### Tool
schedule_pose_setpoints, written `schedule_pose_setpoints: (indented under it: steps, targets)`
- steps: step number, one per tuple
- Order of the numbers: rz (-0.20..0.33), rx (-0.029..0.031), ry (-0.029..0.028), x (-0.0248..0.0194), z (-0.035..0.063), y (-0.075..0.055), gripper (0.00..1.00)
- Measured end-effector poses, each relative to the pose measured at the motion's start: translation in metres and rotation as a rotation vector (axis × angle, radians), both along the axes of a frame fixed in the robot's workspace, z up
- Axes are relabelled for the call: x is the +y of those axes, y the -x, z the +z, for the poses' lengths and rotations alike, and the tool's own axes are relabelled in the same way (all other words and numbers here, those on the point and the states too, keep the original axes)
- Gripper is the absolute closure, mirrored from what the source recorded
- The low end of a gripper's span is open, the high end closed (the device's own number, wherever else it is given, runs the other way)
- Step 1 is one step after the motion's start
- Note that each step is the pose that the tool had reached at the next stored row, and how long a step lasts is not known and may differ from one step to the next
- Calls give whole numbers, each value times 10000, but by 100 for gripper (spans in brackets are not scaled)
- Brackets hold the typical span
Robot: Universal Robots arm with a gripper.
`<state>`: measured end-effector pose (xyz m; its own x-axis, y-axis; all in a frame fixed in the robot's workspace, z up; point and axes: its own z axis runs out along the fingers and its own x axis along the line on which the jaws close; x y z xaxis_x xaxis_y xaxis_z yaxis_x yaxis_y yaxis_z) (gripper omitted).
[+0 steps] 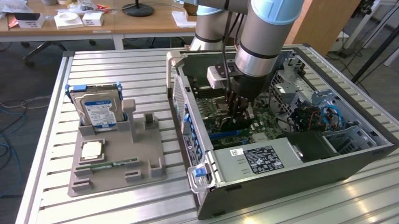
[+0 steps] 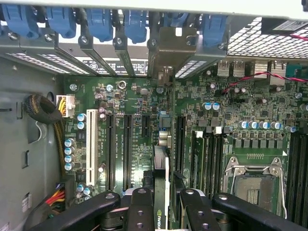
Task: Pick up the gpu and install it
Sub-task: 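Insert the gpu into the slot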
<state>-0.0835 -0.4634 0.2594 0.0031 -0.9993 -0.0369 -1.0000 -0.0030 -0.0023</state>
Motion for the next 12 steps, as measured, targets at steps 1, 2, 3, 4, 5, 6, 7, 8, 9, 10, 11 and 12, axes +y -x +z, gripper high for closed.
schedule_pose_setpoints:
  steps: [1, 2, 3, 4, 5, 6, 7, 8, 9, 10, 11, 12]
  targets:
    - [-1, -1, -2, 0, -1, 0, 74]
    - [-1, -1, -2, 0, -1, 0, 74]
    - [0, -1, -2, 0, -1, 0, 74]
    - [0, -1, -2, 0, -2, 1, 74]
    - [0, -2, -3, 1, -5, 1, 74]
    - [0, -2, -4, 1, -8, 1, 74]
    - [0, -1, -3, 1, -11, 1, 74]
    - [0, -1, -1, 0, -12, 1, 74]
    - [-1, 0, -1, 0, -13, 1, 74]
    - [-1, 0, -1, 0, -16, 1, 74]
    - [-1, -3, -5, 1, -21, 1, 74]
    - [0, -3, -5, 1, -27, 1, 74]
